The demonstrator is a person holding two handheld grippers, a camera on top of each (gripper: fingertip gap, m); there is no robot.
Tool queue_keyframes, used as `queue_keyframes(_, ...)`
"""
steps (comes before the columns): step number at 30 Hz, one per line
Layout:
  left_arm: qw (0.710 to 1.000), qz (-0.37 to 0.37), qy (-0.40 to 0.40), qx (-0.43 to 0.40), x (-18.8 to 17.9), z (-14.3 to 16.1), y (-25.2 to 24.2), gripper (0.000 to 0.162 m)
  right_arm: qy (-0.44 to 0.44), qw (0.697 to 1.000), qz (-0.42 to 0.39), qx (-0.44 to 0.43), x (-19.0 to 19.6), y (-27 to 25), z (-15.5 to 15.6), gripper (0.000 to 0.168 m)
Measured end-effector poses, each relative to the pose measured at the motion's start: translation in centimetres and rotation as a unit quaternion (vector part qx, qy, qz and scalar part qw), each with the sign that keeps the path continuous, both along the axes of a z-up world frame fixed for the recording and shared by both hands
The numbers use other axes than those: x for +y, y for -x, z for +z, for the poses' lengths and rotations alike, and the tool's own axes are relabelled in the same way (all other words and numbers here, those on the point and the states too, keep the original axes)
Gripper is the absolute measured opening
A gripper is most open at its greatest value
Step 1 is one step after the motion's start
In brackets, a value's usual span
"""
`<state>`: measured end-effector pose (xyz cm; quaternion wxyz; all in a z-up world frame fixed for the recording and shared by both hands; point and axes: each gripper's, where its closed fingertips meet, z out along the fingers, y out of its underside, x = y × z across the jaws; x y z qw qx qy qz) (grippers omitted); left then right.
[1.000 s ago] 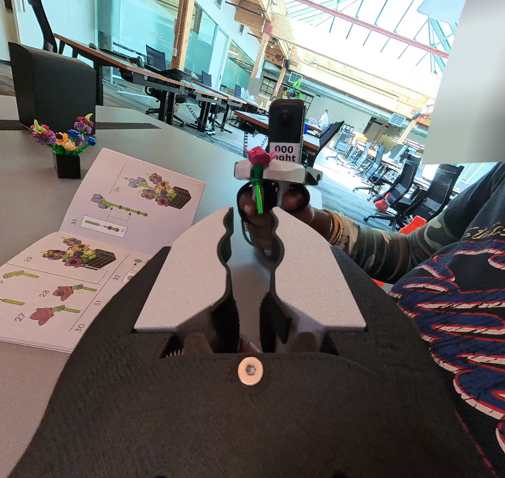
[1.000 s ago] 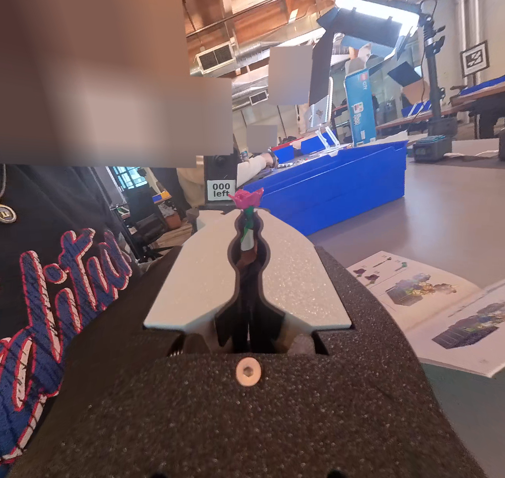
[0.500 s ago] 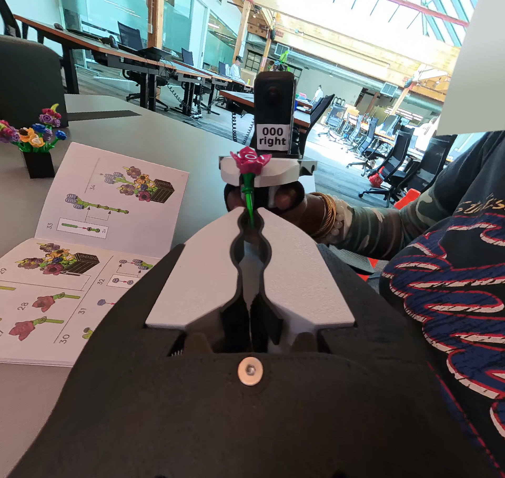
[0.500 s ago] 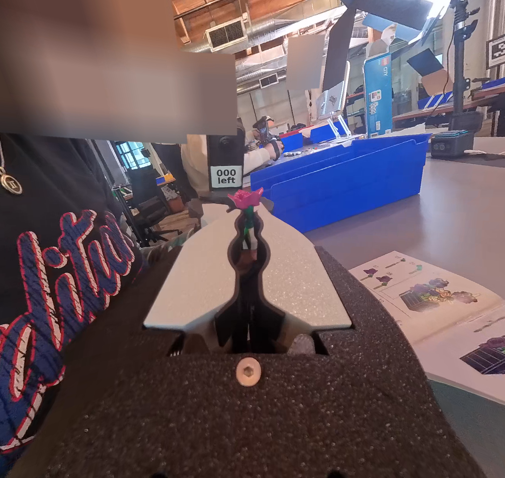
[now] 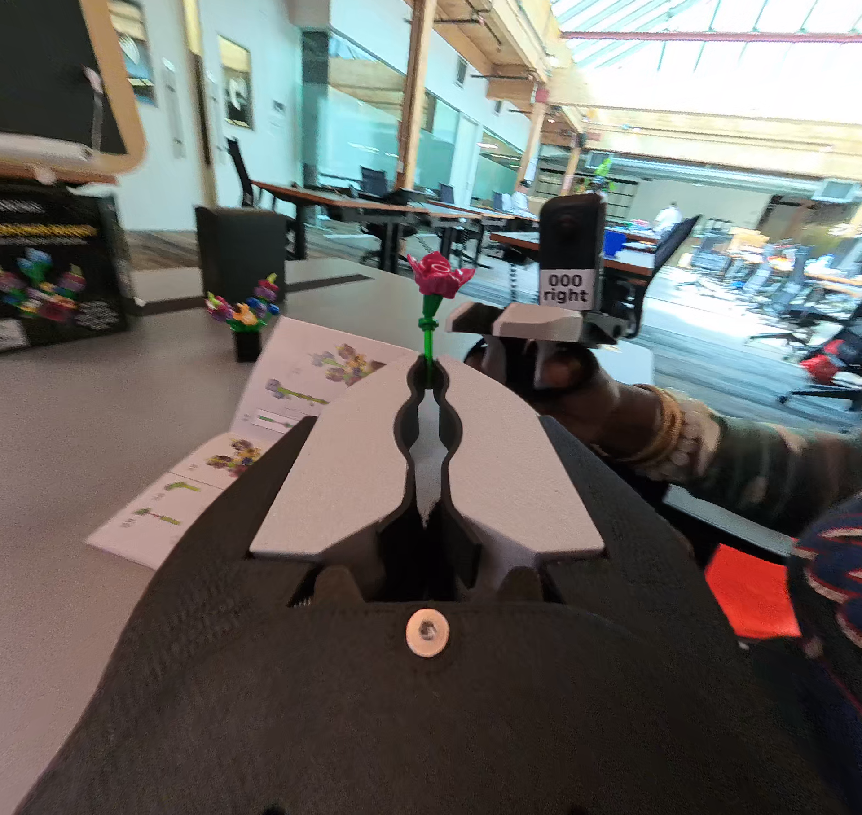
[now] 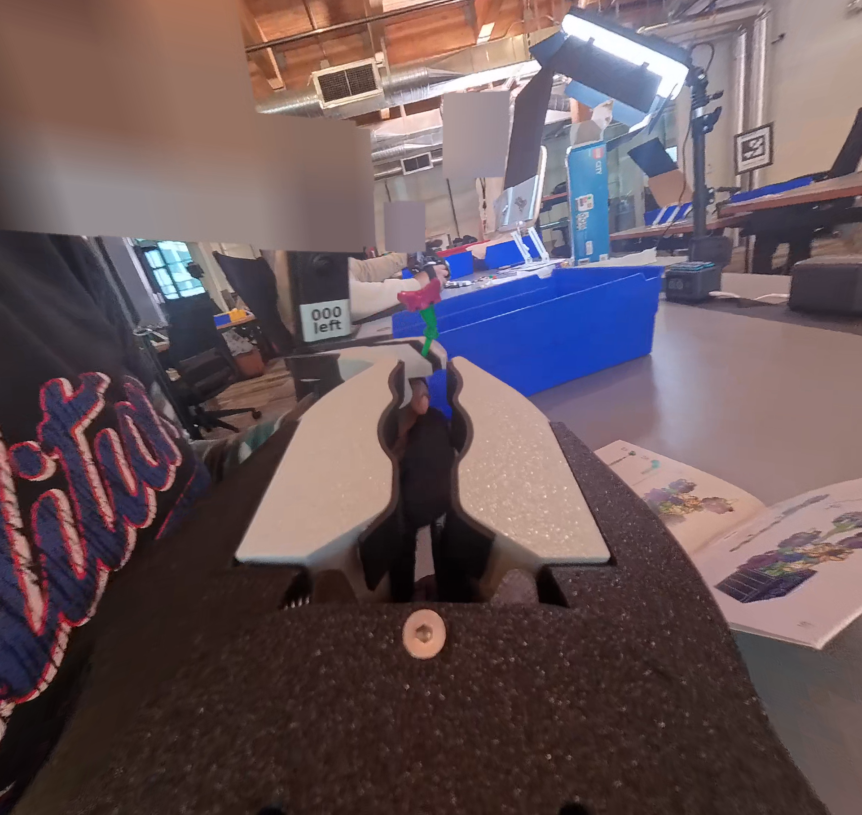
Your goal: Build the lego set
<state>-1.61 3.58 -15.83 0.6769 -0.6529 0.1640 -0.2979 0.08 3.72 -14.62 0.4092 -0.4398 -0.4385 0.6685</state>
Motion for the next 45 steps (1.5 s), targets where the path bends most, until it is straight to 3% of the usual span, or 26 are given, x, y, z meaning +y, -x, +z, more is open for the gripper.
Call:
queue_keyframes(1,1.000,0.018,-0.012,0.011,0.1,0.2,0.3,0.003,-0.009,1.000,-0.012,-0.003,0.2,0.0,0.0,0.019)
queue_keyframes(6,0.991,0.097,-0.042,0.077,1.5,0.5,1.7,0.003,-0.041,0.997,-0.055,-0.028,0.6,0.5,1.1,0.037)
queue_keyframes(9,0.983,0.122,-0.043,0.128,2.1,-0.5,2.1,0.003,-0.067,0.992,-0.074,-0.074,1.1,0.7,1.8,0.040)
queue_keyframes(15,0.966,0.146,-0.063,0.205,2.1,-1.3,1.8,0.003,-0.179,0.957,-0.111,-0.198,1.6,0.5,1.4,0.039)
queue_keyframes(25,0.934,0.178,-0.093,0.296,2.2,-1.8,1.4,0.003,-0.228,0.929,-0.116,-0.269,1.0,2.0,-0.3,0.035)
queue_keyframes(28,0.927,0.185,-0.097,0.312,2.2,-1.9,1.3,0.003,-0.257,0.916,-0.137,-0.278,1.1,2.2,-0.5,0.026)
queue_keyframes(32,0.936,0.173,-0.097,0.290,2.1,-1.7,1.1,0.003,-0.283,0.909,-0.142,-0.269,0.9,2.1,-0.1,0.025)
queue_keyframes(37,0.952,0.176,-0.108,0.225,2.0,-0.7,1.9,0.041,-0.313,0.893,-0.210,-0.244,4.4,0.2,2.9,0.025)
queue_keyframes(40,0.960,0.189,-0.113,0.172,1.7,0.2,3.0,0.049,-0.339,0.871,-0.268,-0.233,7.4,-1.4,4.7,0.025)
queue_keyframes(45,0.967,0.200,-0.097,0.123,1.8,0.4,4.3,0.055,-0.384,0.831,-0.310,-0.256,10.5,-2.4,4.4,0.025)
